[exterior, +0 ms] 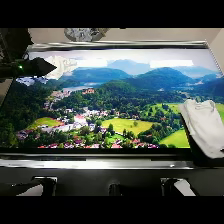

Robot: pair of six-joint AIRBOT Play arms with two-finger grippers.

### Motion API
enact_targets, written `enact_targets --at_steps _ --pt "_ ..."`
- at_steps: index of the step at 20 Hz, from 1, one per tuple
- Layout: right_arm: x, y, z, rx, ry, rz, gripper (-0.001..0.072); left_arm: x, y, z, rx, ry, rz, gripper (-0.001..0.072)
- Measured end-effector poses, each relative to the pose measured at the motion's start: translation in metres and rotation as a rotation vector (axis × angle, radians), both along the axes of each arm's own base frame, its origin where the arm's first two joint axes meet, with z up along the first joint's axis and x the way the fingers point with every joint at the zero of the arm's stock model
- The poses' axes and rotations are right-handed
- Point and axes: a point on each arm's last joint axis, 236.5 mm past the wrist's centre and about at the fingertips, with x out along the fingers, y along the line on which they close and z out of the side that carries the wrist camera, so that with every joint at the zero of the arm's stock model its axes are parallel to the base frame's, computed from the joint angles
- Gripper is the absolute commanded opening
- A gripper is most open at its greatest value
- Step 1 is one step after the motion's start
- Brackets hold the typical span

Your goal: Fold the shirts.

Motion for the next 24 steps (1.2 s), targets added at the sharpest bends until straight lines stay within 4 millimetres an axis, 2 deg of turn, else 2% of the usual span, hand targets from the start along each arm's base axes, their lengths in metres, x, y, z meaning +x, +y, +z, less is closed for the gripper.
enact_targets --at_steps 1,2,3,5,7,8,10,11,12,13,14,15,17,18,19,21,22,24 --pt "-0.006 0.003 -0.009 0.002 0.023 -0.002 0.0658 0.0 0.0 0.0 0.0 0.0 0.0 0.0041" --pt "-0.008 -0.001 -0.013 -0.026 0.026 0.001 0.0712 0.0 0.0 0.0 0.0 0.0 0.0 0.004" --pt "-0.009 -0.008 -0.012 -0.064 0.025 0.015 0.0712 0.0 0.0 0.0 0.0 -0.001 0.0 0.004" --pt "-0.001 -0.035 0.01 -0.185 -0.011 0.053 0.071 0.0 0.0 0.005 0.001 -0.011 0.0 0.0039" --pt "0.017 -0.078 0.06 -0.384 -0.083 0.078 0.0678 0.001 0.0 0.019 0.011 -0.049 -0.004 0.0037" --pt "0.033 -0.099 0.096 -0.511 -0.143 0.094 0.0678 0.002 0.002 0.029 0.031 -0.08 -0.006 0.0037" --pt "0.079 -0.113 0.169 -0.717 -0.292 0.174 0.0678 0.007 0.012 0.044 0.13 -0.138 0.019 0.0038" --pt "0.105 -0.105 0.197 -0.786 -0.361 0.237 0.0678 0.012 0.023 0.044 0.208 -0.149 0.063 0.004" --pt "0.137 -0.085 0.22 -0.823 -0.438 0.315 0.0679 0.018 0.034 0.039 0.286 -0.143 0.113 0.0049" --pt "0.17 -0.055 0.231 -0.82 -0.51 0.403 0.0679 0.024 0.046 0.031 0.363 -0.129 0.162 0.0187" --pt "0.198 -0.022 0.232 -0.783 -0.557 0.481 0.0679 0.028 0.053 0.021 0.42 -0.104 0.19 0.0442" --pt "0.224 0.019 0.222 -0.719 -0.587 0.572 0.0675 0.028 0.055 0.003 0.466 -0.048 0.197 0.0598" --pt "0.254 0.096 0.181 -0.569 -0.551 0.768 0.0674 0.007 0.051 -0.062 0.547 0.179 0.147 0.0603" --pt "0.258 0.134 0.152 -0.477 -0.497 0.869 0.0673 -0.01 0.049 -0.089 0.575 0.283 0.115 0.0601" --pt "0.255 0.162 0.121 -0.399 -0.419 0.955 0.0673 -0.029 0.048 -0.115 0.59 0.377 0.089 0.0601" --pt "0.243 0.198 0.077 -0.291 -0.284 1.074 0.0676 -0.063 0.039 -0.15 0.562 0.487 0.063 0.0601" --pt "0.238 0.209 0.063 -0.256 -0.239 1.111 0.0676 -0.075 0.034 -0.159 0.54 0.505 0.063 0.0602" --pt "0.23 0.218 0.046 -0.229 -0.168 1.154 0.0676 -0.089 0.03 -0.171 0.508 0.515 0.078 0.0602"
